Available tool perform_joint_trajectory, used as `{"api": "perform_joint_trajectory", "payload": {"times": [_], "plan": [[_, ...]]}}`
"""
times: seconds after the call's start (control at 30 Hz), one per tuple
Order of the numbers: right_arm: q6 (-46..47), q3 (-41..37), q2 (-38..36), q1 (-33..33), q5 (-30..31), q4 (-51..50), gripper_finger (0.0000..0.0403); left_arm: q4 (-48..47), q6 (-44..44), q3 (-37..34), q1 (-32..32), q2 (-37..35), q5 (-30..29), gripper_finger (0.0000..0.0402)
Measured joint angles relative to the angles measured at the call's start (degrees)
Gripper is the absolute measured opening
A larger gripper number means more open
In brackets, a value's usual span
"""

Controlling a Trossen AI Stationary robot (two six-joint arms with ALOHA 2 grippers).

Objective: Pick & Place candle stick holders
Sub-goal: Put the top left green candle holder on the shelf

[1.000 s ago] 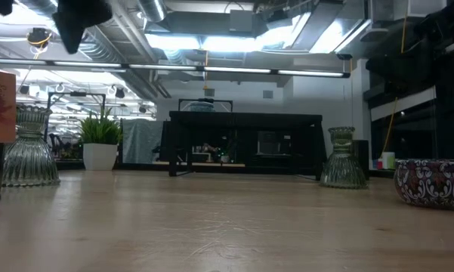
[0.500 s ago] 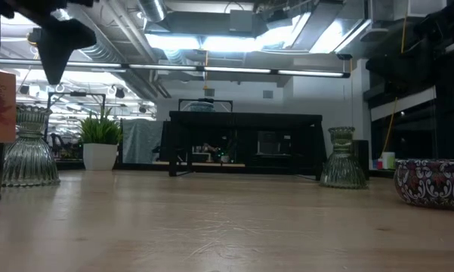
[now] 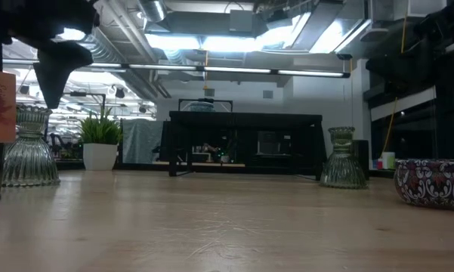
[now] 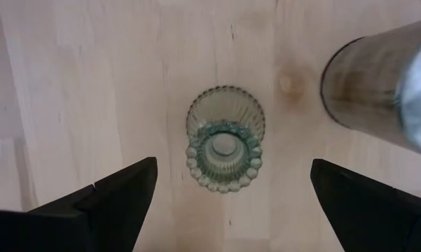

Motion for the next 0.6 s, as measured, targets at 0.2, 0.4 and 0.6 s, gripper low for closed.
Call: {"api": "perform_joint_trajectory", "payload": {"times": [0.2, 0.4, 0.6], "plan": [[0.0, 0.0, 0.0, 0.0, 0.0, 0.0, 0.0, 0.3, -2.7, -1.7, 1.3, 0.0, -1.1, 0.0375], [0.0, 0.0, 0.0, 0.0, 0.0, 0.0, 0.0, 4.3, -2.8, -3.2, 3.1, 0.0, 0.3, 0.0375], [0.0, 0.0, 0.0, 0.0, 0.0, 0.0, 0.0, 6.5, -2.9, -3.9, 4.9, 0.0, 1.9, 0.0371]]}}
